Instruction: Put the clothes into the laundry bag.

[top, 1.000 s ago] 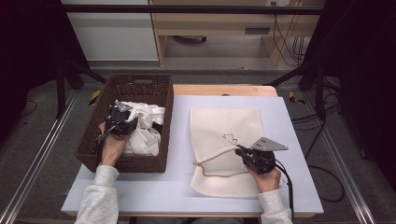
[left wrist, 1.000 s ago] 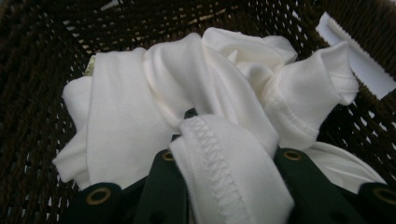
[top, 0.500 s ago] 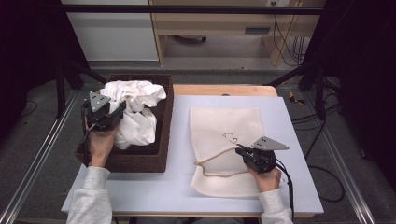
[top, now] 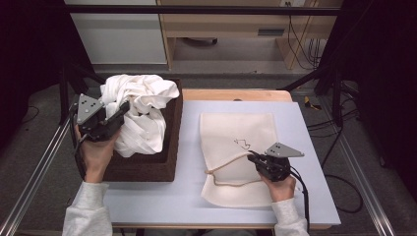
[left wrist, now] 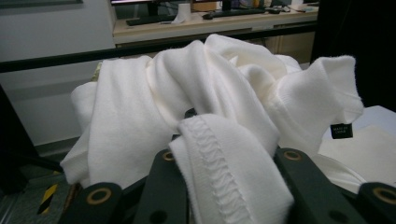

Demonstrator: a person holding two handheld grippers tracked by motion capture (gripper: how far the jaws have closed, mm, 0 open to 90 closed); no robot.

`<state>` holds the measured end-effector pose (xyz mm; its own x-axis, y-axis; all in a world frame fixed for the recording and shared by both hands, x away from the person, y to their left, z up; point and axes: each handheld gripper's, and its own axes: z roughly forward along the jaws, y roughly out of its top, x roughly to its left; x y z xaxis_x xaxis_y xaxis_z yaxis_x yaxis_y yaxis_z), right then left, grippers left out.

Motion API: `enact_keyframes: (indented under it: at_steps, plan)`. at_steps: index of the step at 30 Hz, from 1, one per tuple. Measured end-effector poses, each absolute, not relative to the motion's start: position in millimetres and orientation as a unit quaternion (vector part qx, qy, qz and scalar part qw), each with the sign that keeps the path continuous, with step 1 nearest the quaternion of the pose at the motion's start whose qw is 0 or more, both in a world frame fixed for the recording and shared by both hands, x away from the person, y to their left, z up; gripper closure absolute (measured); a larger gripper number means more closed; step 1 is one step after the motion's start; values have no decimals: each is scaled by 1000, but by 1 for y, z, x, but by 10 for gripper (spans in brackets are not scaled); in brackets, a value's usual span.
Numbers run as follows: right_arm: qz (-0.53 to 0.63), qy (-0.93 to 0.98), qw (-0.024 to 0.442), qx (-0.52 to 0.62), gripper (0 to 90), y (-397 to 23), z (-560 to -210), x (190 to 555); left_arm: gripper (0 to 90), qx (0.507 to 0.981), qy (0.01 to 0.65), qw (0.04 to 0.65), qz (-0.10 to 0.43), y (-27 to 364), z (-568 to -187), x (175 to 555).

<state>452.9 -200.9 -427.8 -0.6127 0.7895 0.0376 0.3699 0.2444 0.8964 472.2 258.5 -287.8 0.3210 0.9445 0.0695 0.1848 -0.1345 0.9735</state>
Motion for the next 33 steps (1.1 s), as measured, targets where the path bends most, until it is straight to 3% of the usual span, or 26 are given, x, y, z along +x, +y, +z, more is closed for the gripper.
enact_keyframes:
  at_steps: [16, 33]
  plan:
    - [484, 754, 222, 384, 856, -200, -426, 457, 731, 676, 342, 551, 350, 208, -258, 430]
    - [487, 747, 228, 391, 857, -199, -420, 464, 730, 715, 272, 578, 285, 153, -281, 394]
